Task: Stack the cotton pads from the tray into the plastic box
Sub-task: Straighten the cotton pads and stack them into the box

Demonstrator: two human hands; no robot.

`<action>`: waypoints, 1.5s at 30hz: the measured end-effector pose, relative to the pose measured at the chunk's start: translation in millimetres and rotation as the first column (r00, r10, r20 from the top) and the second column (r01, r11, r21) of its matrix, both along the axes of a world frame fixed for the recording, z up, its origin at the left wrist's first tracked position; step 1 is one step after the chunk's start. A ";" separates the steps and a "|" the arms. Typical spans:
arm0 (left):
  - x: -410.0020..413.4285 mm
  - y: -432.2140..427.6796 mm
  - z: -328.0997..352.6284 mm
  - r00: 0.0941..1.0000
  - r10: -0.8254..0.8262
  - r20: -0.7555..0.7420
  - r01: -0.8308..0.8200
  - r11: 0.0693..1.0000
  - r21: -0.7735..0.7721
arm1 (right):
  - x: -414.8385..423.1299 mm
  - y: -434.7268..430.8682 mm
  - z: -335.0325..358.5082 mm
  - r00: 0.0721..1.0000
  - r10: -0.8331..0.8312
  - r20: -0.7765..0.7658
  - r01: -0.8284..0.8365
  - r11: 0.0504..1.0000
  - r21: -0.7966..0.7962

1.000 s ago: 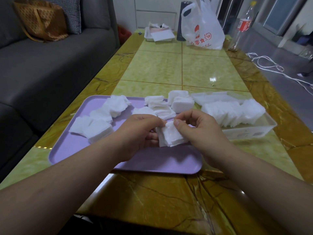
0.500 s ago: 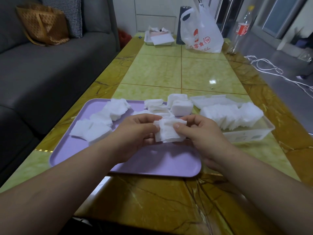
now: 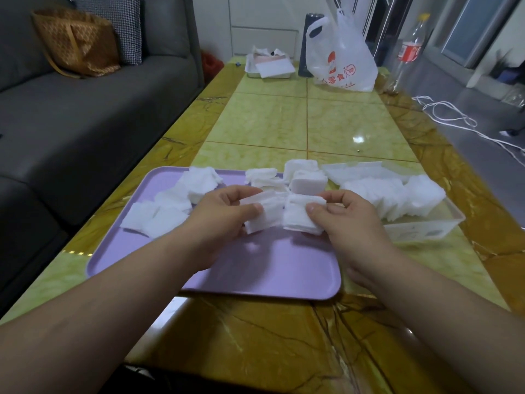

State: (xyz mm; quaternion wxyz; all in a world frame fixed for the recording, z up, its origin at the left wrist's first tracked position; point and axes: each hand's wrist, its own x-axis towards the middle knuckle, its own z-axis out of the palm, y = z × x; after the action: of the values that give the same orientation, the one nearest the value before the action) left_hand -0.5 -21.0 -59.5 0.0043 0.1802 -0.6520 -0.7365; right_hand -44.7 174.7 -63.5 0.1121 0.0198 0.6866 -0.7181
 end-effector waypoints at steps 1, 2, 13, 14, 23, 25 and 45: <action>-0.6 -3.7 2.7 1.000 0.016 -0.026 -0.016 1.000 0.003 | -1.5 1.7 -0.7 1.000 -0.019 -0.022 0.020 0.999 0.043; -0.6 -7.0 6.3 0.998 0.012 -0.060 -0.011 1.000 0.025 | -2.6 3.3 -1.4 0.999 -0.028 -0.040 0.031 0.996 0.081; 7.3 4.2 11.2 0.976 -0.177 -0.124 0.146 0.963 -0.225 | 11.0 -7.5 7.5 0.959 0.266 0.097 -0.249 0.955 -0.160; 6.8 4.2 10.8 0.979 -0.163 -0.124 0.132 0.966 -0.221 | 10.6 -7.6 7.5 0.958 0.271 0.092 -0.256 0.956 -0.146; 7.5 4.8 12.8 0.975 -0.200 -0.094 0.167 0.945 -0.280 | 8.7 -4.7 7.3 0.955 0.284 0.090 -0.277 0.957 -0.083; 7.8 6.5 12.9 0.975 -0.197 -0.099 0.162 0.944 -0.287 | 8.4 -3.7 6.9 0.955 0.285 0.089 -0.278 0.957 -0.077; 4.2 6.7 3.5 0.932 -0.312 -0.182 0.075 0.659 -0.748 | 5.1 -5.4 9.4 0.956 0.196 0.217 -0.154 0.969 -0.195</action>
State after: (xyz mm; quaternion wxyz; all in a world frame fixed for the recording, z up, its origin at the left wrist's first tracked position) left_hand 3.7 -14.3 -55.9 0.0937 -0.0199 -0.8980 -0.4293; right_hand -39.6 169.3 -54.2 0.2571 0.0332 0.6014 -0.7557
